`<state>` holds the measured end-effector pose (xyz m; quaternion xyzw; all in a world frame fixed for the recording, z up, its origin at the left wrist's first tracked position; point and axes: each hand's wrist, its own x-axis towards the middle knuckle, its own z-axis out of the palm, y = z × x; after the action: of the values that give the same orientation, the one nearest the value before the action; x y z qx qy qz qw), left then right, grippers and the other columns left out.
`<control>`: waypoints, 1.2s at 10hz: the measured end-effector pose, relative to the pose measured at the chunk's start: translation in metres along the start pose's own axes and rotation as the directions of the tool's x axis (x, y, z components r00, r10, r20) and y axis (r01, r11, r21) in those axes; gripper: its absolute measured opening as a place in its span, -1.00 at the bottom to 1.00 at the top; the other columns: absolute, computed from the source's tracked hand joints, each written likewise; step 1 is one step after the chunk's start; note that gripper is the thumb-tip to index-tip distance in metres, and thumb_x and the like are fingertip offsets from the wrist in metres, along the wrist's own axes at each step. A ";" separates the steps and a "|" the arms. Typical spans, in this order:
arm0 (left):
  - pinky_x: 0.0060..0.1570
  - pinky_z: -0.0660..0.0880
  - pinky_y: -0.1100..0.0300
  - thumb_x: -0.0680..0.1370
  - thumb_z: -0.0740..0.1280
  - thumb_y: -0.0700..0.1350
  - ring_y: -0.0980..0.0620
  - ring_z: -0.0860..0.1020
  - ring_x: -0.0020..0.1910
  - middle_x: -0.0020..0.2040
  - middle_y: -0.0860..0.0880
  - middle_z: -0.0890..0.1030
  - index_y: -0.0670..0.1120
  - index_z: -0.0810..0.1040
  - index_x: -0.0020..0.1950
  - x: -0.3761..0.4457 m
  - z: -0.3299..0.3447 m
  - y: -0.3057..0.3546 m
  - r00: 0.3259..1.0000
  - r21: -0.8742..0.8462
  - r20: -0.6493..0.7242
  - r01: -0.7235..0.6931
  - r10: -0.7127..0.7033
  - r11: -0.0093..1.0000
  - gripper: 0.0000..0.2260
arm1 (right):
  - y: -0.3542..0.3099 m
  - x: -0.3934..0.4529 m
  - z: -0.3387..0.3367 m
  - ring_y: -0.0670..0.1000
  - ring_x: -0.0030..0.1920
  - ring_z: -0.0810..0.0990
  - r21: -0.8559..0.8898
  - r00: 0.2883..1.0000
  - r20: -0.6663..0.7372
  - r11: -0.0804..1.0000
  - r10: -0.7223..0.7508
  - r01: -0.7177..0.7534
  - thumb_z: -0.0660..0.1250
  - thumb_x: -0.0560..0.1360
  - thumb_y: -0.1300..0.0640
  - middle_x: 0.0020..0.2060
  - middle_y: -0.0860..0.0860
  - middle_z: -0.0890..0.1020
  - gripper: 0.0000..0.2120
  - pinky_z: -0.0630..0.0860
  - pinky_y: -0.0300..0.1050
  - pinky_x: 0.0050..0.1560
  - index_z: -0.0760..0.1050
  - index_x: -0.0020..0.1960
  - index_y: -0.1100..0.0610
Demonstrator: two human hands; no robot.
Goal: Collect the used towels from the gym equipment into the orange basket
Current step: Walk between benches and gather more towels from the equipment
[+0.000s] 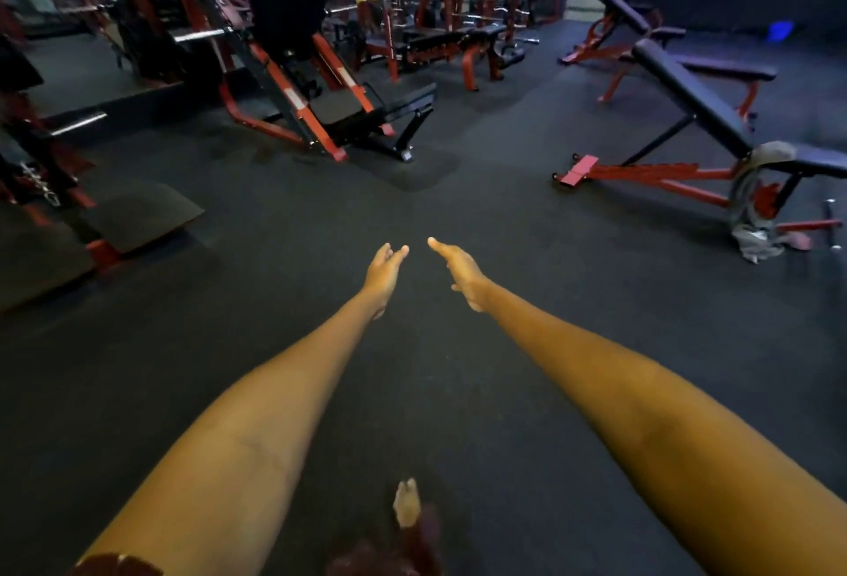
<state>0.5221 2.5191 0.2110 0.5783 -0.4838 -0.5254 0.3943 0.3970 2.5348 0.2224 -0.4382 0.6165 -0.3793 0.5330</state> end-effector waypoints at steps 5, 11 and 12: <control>0.44 0.12 0.15 0.64 0.13 -0.04 0.00 0.16 0.52 0.55 -0.04 0.15 -0.14 0.10 0.54 0.350 0.082 0.089 0.994 0.082 0.109 0.015 -0.024 0.997 -0.50 | -0.085 0.315 -0.104 0.07 0.47 0.26 0.035 0.987 -0.146 0.998 0.062 -0.058 0.17 0.56 -0.16 0.46 0.04 0.30 -0.43 0.23 0.02 0.41 0.27 0.45 0.14; 0.43 0.10 0.21 0.64 0.14 -0.09 0.02 0.17 0.51 0.54 -0.07 0.19 -0.18 0.14 0.53 0.668 0.353 0.209 0.962 0.082 0.270 -0.062 0.037 0.995 -0.52 | -0.140 0.619 -0.390 0.08 0.44 0.29 0.115 0.931 -0.355 0.992 0.080 -0.042 0.19 0.56 -0.16 0.44 0.05 0.33 -0.43 0.25 0.06 0.40 0.29 0.44 0.16; 0.44 0.11 0.18 0.64 0.15 -0.08 0.01 0.18 0.51 0.54 -0.08 0.19 -0.15 0.12 0.54 0.708 0.417 0.221 0.942 0.102 0.335 -0.066 0.028 0.993 -0.51 | -0.136 0.648 -0.449 0.08 0.44 0.30 0.140 0.905 -0.413 0.989 0.106 -0.052 0.19 0.55 -0.17 0.44 0.05 0.34 -0.42 0.25 0.07 0.42 0.30 0.44 0.15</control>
<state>0.0629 1.8027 0.2066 0.4905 -0.5857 -0.5782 0.2865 -0.0602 1.8783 0.2034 -0.2869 0.7085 -0.4806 0.4298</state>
